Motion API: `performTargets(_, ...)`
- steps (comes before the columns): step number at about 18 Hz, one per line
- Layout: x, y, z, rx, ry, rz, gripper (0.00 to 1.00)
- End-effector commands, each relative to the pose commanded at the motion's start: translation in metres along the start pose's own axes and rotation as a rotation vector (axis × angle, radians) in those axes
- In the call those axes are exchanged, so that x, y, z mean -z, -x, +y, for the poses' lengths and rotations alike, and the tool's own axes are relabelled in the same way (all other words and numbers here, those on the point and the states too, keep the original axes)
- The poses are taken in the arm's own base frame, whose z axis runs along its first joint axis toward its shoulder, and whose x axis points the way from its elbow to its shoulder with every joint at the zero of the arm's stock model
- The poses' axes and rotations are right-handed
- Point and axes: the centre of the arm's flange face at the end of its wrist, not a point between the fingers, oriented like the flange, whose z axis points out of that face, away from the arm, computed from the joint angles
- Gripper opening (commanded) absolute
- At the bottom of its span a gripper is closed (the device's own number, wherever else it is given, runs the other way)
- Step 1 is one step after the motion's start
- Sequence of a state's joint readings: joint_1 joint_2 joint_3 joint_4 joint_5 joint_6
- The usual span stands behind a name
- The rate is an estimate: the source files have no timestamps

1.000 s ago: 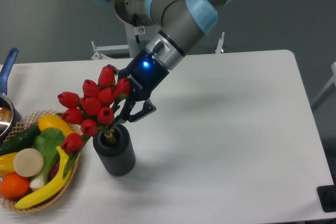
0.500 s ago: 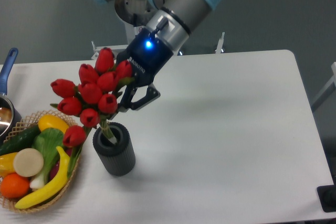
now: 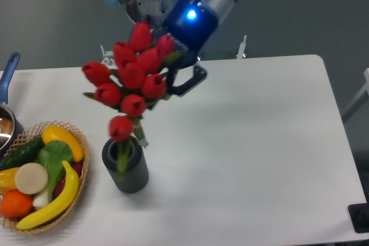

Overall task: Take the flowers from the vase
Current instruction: 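Carry the tulip bunch up and away from the vase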

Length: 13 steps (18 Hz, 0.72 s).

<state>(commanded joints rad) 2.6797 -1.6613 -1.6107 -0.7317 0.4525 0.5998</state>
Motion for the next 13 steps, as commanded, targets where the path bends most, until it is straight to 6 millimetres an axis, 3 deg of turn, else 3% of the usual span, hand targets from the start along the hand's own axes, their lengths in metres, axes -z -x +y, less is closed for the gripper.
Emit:
performTargets(4, 0.030, 0.039, 0.006, 0.025, -0.014, -0.068, 0.54)
performTargets(9, 0.058, 0.099, 0.036, -0.003, -0.011, -0.134, 0.54)
performTargets(13, 0.075, 0.124, 0.053, -0.020, -0.007, -0.169, 0.54)
